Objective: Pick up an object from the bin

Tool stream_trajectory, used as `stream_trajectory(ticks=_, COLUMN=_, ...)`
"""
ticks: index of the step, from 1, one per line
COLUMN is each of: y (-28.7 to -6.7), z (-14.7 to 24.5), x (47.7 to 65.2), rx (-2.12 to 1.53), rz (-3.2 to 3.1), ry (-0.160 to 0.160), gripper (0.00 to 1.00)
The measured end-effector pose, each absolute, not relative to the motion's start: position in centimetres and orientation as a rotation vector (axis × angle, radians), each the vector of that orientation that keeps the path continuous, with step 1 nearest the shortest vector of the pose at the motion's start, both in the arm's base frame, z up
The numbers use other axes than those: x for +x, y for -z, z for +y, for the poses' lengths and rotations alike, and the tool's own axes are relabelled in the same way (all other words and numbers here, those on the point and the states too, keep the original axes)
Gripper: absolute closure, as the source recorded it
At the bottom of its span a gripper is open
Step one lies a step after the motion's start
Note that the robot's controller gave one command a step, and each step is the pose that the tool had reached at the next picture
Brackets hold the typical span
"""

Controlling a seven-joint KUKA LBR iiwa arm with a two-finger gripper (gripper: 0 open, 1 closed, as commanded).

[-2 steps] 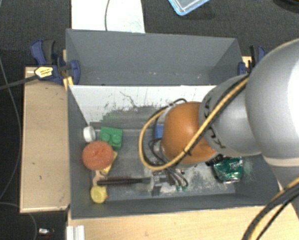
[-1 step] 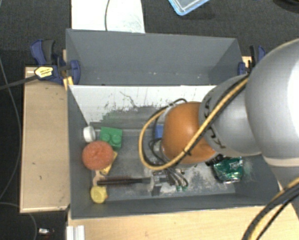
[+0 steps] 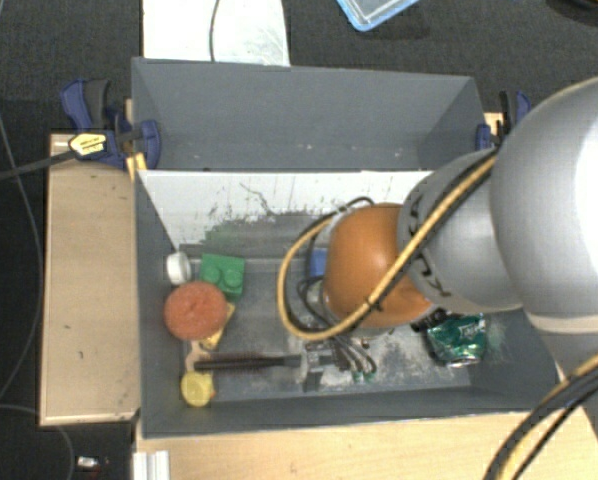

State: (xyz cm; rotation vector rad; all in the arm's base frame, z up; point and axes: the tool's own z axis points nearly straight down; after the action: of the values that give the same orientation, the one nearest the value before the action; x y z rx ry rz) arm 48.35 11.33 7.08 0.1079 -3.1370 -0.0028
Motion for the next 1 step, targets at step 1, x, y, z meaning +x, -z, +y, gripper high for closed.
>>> stream_trajectory(ticks=1, y=-7.08, z=11.33, x=48.35, rx=0.108, rz=-3.137, ry=0.003, gripper=1.00)
